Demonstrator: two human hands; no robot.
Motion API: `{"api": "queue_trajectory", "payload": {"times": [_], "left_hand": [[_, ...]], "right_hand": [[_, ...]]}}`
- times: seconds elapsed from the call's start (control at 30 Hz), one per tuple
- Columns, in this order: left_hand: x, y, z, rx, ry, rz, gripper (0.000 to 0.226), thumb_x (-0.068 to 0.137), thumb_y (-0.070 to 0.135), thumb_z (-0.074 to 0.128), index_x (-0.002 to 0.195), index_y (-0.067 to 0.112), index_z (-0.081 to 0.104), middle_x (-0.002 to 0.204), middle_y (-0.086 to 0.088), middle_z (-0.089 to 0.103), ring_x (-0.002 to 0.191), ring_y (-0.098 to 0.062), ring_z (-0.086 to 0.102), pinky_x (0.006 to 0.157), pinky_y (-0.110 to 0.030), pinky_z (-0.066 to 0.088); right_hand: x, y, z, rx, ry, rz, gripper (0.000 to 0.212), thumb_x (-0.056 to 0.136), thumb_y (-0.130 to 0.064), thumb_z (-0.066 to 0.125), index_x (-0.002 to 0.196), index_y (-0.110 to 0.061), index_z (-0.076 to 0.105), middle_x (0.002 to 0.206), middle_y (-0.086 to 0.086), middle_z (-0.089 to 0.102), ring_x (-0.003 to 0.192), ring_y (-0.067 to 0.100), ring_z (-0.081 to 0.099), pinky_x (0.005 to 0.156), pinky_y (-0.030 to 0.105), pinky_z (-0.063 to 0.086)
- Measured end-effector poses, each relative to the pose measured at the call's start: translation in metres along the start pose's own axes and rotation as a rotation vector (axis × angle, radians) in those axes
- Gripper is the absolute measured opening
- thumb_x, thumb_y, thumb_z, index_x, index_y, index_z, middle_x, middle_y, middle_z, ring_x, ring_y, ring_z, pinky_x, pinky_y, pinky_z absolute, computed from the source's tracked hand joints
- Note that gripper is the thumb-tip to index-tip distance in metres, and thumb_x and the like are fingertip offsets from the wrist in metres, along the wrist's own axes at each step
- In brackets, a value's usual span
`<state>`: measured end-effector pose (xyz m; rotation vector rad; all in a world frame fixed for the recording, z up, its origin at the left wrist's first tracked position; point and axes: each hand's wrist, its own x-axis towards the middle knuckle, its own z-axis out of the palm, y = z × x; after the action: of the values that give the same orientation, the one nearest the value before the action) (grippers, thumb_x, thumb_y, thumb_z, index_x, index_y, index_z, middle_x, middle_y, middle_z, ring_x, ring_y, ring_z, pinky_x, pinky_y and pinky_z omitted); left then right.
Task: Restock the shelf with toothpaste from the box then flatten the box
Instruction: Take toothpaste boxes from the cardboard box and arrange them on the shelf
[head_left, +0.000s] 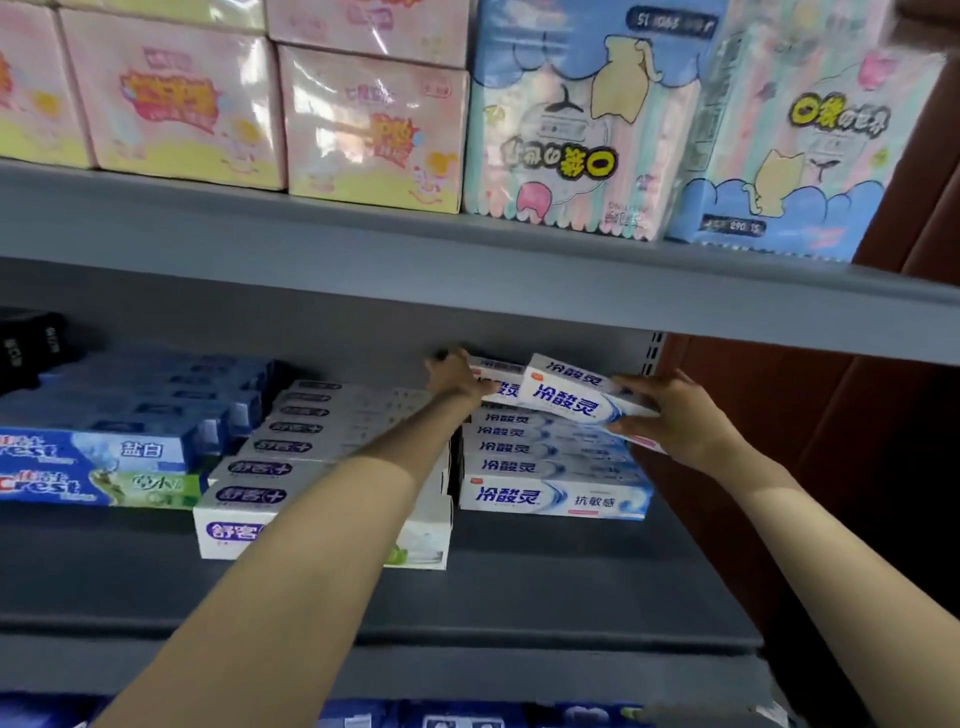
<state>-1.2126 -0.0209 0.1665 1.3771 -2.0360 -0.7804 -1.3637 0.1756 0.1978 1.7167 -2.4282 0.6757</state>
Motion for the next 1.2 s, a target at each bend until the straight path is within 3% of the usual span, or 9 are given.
{"api": "queue_trajectory", "payload": {"times": [0.1, 0.2, 0.27, 0.37, 0.5, 0.63, 0.8, 1.03, 1.2], "left_hand": [[0.002, -0.003, -0.003, 0.288, 0.001, 0.064, 0.065, 0.074, 0.049, 0.073, 0.123, 0.012, 0.051, 0.131, -0.011, 0.053, 0.124, -0.031, 0.047, 0.103, -0.042, 0.038], [0.009, -0.007, -0.003, 0.126, -0.024, 0.07, 0.059, 0.081, 0.03, 0.072, 0.126, 0.008, 0.039, 0.126, -0.014, 0.056, 0.115, -0.032, 0.054, 0.102, -0.047, 0.041], [0.013, -0.009, -0.008, 0.036, -0.047, 0.11, 0.046, 0.085, 0.02, 0.069, 0.121, 0.006, 0.044, 0.122, -0.013, 0.057, 0.105, -0.025, 0.056, 0.096, -0.034, 0.046], [0.017, -0.014, -0.019, -0.005, -0.082, 0.198, 0.027, 0.092, 0.014, 0.059, 0.116, 0.002, 0.058, 0.123, -0.01, 0.06, 0.107, -0.02, 0.055, 0.086, -0.02, 0.038], [0.016, -0.019, -0.027, 0.01, -0.104, 0.267, 0.027, 0.099, 0.01, 0.043, 0.113, 0.001, 0.064, 0.124, -0.009, 0.062, 0.116, -0.024, 0.056, 0.099, -0.028, 0.04], [0.007, -0.023, -0.029, 0.01, -0.154, 0.333, 0.026, 0.099, 0.016, 0.044, 0.116, 0.005, 0.062, 0.122, -0.007, 0.062, 0.114, -0.022, 0.056, 0.095, -0.029, 0.041], [-0.007, -0.025, -0.023, 0.2, -0.163, 0.436, 0.025, 0.099, 0.021, 0.044, 0.115, 0.009, 0.059, 0.111, -0.008, 0.065, 0.09, -0.017, 0.059, 0.077, -0.023, 0.044], [-0.051, -0.005, -0.034, 0.498, 0.104, 0.576, 0.022, 0.095, 0.021, 0.047, 0.113, 0.014, 0.059, 0.116, -0.006, 0.059, 0.108, -0.024, 0.055, 0.095, -0.038, 0.043], [-0.101, -0.012, -0.051, 0.315, 0.002, 0.477, 0.023, 0.091, 0.015, 0.056, 0.113, 0.017, 0.061, 0.117, -0.006, 0.066, 0.106, -0.025, 0.062, 0.095, -0.039, 0.048]], "right_hand": [[0.015, -0.006, 0.009, -0.08, -0.061, -0.003, 0.059, 0.08, -0.037, 0.071, 0.135, -0.033, 0.05, 0.126, 0.008, 0.051, 0.114, 0.027, 0.054, 0.101, 0.044, 0.043], [0.027, -0.021, 0.02, -0.209, -0.114, -0.004, 0.063, 0.085, -0.037, 0.065, 0.142, -0.036, 0.037, 0.139, 0.0, 0.047, 0.129, 0.024, 0.042, 0.11, 0.046, 0.029], [0.033, -0.028, 0.027, -0.256, -0.126, -0.012, 0.063, 0.085, -0.038, 0.064, 0.142, -0.037, 0.036, 0.143, -0.003, 0.045, 0.132, 0.023, 0.04, 0.111, 0.044, 0.024], [0.044, -0.034, 0.036, -0.263, -0.134, -0.037, 0.058, 0.085, -0.037, 0.065, 0.138, -0.036, 0.042, 0.139, -0.002, 0.05, 0.128, 0.023, 0.046, 0.11, 0.043, 0.027], [0.056, -0.039, 0.052, -0.279, -0.116, -0.061, 0.055, 0.089, -0.036, 0.06, 0.14, -0.038, 0.039, 0.14, 0.003, 0.045, 0.129, 0.025, 0.042, 0.109, 0.042, 0.029], [0.054, -0.038, 0.065, -0.289, -0.05, -0.049, 0.053, 0.09, -0.033, 0.059, 0.14, -0.036, 0.04, 0.138, 0.005, 0.034, 0.133, 0.023, 0.029, 0.111, 0.043, 0.027], [0.049, -0.037, 0.075, -0.317, -0.028, -0.046, 0.052, 0.094, -0.024, 0.054, 0.142, -0.034, 0.037, 0.133, 0.002, 0.041, 0.129, 0.023, 0.037, 0.106, 0.045, 0.033], [0.021, -0.054, 0.064, -0.113, 0.092, -0.061, 0.041, 0.095, -0.026, 0.05, 0.136, -0.021, 0.047, 0.138, 0.002, 0.045, 0.132, 0.023, 0.035, 0.108, 0.038, 0.031], [-0.017, -0.081, 0.056, 0.092, 0.146, -0.073, 0.025, 0.091, -0.013, 0.054, 0.114, -0.014, 0.065, 0.126, 0.008, 0.054, 0.125, 0.025, 0.043, 0.103, 0.034, 0.036]]}}
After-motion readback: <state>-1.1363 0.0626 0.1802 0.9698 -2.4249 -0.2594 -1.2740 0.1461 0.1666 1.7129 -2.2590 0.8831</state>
